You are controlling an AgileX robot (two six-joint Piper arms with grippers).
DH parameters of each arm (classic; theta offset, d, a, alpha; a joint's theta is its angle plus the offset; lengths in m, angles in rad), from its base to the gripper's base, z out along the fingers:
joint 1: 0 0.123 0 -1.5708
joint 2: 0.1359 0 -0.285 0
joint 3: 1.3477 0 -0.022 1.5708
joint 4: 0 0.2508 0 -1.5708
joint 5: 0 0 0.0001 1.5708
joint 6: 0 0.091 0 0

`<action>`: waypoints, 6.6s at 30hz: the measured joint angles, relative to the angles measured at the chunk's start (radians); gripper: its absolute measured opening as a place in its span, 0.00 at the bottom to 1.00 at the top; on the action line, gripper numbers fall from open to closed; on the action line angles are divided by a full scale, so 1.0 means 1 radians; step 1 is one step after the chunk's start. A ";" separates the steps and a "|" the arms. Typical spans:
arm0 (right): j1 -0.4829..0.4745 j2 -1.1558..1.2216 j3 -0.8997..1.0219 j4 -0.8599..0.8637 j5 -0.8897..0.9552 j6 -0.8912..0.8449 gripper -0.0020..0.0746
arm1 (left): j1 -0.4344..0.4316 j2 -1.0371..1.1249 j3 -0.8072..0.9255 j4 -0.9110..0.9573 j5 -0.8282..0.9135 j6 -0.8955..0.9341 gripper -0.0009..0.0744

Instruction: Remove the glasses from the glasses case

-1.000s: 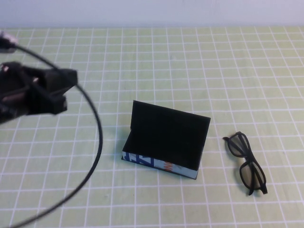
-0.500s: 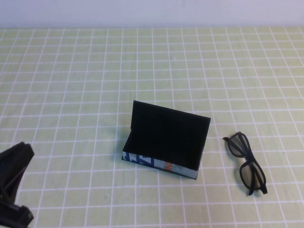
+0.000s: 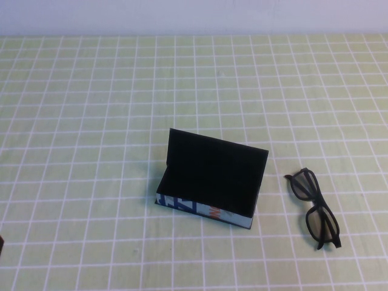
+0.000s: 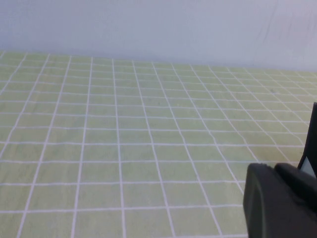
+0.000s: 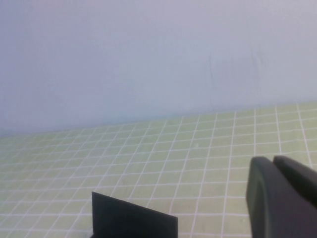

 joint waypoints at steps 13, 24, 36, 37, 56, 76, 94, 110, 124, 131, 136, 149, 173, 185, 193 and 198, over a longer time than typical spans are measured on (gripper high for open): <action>0.000 0.000 0.013 0.004 -0.024 -0.002 0.00 | 0.000 0.000 0.000 -0.008 -0.013 0.000 0.01; 0.000 0.000 0.013 0.006 -0.024 -0.002 0.00 | 0.000 0.000 0.000 -0.008 -0.015 0.000 0.01; -0.224 -0.080 0.105 0.000 -0.032 -0.095 0.00 | 0.000 0.000 0.000 -0.008 -0.015 0.000 0.01; -0.241 -0.095 0.127 -0.002 -0.032 -0.105 0.00 | 0.000 0.000 0.000 -0.008 -0.015 0.000 0.01; -0.218 -0.354 0.431 -0.042 -0.079 -0.149 0.00 | 0.000 0.000 0.000 -0.008 -0.015 0.000 0.01; -0.198 -0.356 0.431 -0.052 -0.007 -0.142 0.00 | 0.000 0.000 0.000 -0.008 -0.013 0.000 0.01; -0.198 -0.373 0.431 -0.357 0.152 0.184 0.00 | 0.000 0.000 0.000 -0.008 -0.011 0.000 0.01; -0.198 -0.373 0.431 -0.357 0.155 0.186 0.00 | 0.000 0.000 0.000 -0.008 -0.009 0.000 0.01; -0.198 -0.373 0.431 -0.357 0.155 0.186 0.00 | 0.000 0.000 0.000 -0.008 -0.024 0.000 0.01; -0.198 -0.373 0.431 -0.357 0.155 0.186 0.00 | 0.000 0.000 -0.032 0.426 -0.049 -0.349 0.01; -0.198 -0.373 0.431 -0.357 0.155 0.186 0.00 | 0.000 0.000 -0.065 1.163 -0.077 -1.071 0.01; -0.198 -0.373 0.431 -0.357 0.155 0.188 0.00 | 0.000 -0.124 0.000 1.451 -0.130 -1.354 0.01; -0.198 -0.375 0.431 -0.345 0.155 0.188 0.00 | 0.000 -0.155 0.000 1.509 0.255 -1.354 0.01; -0.198 -0.375 0.431 -0.345 0.155 0.188 0.00 | 0.000 -0.155 0.000 1.509 0.255 -1.354 0.01; -0.198 -0.375 0.431 -0.345 0.155 0.188 0.00 | 0.000 -0.155 0.000 1.509 0.255 -1.354 0.01; -0.198 -0.375 0.431 -0.345 0.155 0.188 0.00 | 0.000 -0.155 0.000 1.509 0.255 -1.354 0.01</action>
